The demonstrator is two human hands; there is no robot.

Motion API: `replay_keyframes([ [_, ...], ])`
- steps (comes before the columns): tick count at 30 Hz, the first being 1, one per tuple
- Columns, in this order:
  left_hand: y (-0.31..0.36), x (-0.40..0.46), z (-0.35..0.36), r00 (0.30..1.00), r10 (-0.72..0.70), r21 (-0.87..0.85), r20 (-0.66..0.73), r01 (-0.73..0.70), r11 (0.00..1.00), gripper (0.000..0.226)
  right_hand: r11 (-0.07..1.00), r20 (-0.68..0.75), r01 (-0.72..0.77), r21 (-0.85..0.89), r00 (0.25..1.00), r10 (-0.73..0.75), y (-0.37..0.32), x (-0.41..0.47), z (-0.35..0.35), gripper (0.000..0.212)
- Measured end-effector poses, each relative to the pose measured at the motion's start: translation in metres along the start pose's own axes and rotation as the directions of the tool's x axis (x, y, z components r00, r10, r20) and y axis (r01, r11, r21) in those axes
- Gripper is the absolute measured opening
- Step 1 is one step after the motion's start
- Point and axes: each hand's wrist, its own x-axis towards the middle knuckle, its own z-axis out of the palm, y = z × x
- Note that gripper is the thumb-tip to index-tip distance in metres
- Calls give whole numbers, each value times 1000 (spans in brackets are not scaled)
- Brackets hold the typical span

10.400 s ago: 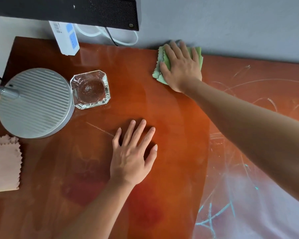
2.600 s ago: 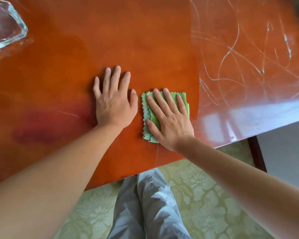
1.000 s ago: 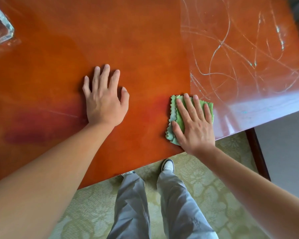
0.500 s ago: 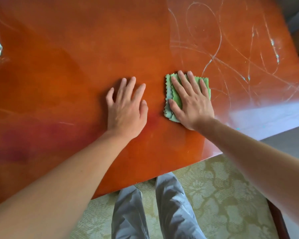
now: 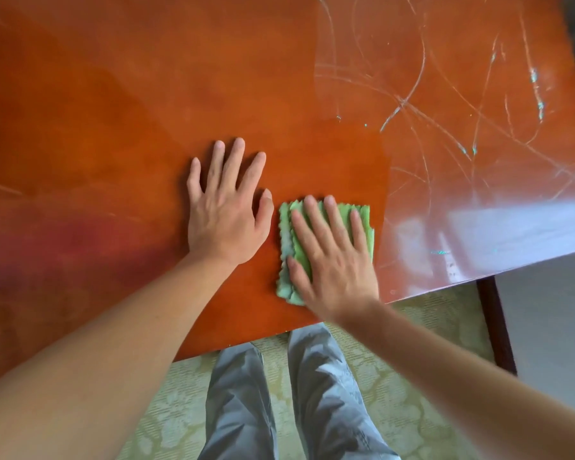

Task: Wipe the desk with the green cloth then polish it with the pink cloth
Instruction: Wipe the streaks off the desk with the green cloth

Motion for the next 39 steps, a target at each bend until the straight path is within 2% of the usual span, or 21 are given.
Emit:
replay_keyframes([
  [5, 1, 0, -1, 1000, 1, -17, -16, -1, 1000, 56, 999, 26, 30, -14, 999, -30, -79, -38, 25, 67],
  [10, 0, 1, -1, 1000, 8, -37, -26, -9, 999, 56, 997, -1, -81, -6, 997, 81, -122, -37, 32, 68],
  [16, -2, 1, 1, 999, 18, -41, -35, -20, 999, 57, 1000, -79, -6, -1, 997, 6, -88, -48, 31, 64],
  [24, -3, 1, 5, 998, 17, -27, -58, -19, 999, 57, 990, -100, -139, -11, 986, 137, 5, -37, 6, 66],
  [29, -2, 2, 5, 999, 16, -14, -51, -17, 1000, 57, 994, -78, -104, -25, 992, 102, 17, -16, 1, 67],
  [39, -1, 2, 4, 1000, 0, 22, -24, 1, 1000, 58, 995, -57, -96, -23, 994, 94, 51, 133, -32, 71],
])
